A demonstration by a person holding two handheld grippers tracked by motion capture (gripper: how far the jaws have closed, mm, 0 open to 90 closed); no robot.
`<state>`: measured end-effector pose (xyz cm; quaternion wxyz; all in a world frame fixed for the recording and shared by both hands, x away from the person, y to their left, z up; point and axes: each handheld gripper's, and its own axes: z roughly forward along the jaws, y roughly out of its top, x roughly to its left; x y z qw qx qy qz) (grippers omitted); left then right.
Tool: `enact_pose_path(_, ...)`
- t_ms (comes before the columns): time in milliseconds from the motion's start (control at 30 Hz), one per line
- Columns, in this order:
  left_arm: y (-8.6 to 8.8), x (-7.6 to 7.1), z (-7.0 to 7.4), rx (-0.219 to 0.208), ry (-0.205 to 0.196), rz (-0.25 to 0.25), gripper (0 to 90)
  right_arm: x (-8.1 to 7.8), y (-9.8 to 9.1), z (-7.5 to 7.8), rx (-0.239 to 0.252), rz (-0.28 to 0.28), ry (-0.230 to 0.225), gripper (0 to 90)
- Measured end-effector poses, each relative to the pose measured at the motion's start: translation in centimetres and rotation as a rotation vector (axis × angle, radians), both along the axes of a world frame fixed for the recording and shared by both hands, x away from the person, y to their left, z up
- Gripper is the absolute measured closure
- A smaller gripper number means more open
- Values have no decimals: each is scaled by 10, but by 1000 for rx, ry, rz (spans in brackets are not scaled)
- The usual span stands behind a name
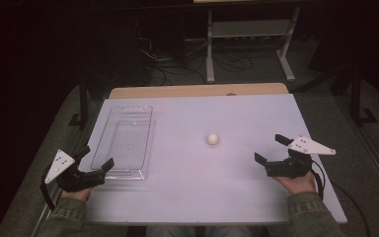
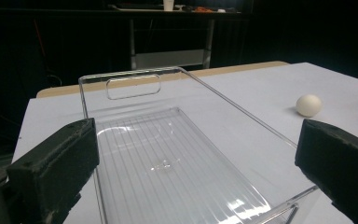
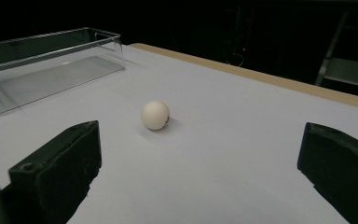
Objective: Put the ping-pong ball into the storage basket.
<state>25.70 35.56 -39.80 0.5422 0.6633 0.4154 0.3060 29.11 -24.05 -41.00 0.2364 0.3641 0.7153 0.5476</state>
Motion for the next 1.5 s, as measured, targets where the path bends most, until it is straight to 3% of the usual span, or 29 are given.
enact_pose_path(267,0,0,0,2,4,-5,0,-1,1,-2,-8,-2,6,0)
enact_pose_path(400,2,-1,1,-27,14,-5,0,-1,2,-3,-18,-12,10,0)
enact_pose_path(533,2,-2,4,4,4,16,0,-1,1,-4,-24,-15,13,0)
enact_pose_path(733,-2,-3,11,2,-6,17,0,1,-2,-6,-16,-32,26,0)
enact_pose_path(967,-6,-1,18,52,-11,-6,0,0,-1,-6,-19,-35,25,0)
enact_pose_path(1067,-6,0,19,41,-2,-9,0,-1,-1,-5,-20,-32,21,0)
enact_pose_path(1500,-16,10,37,79,14,-43,0,-1,-1,-4,-12,-28,16,0)
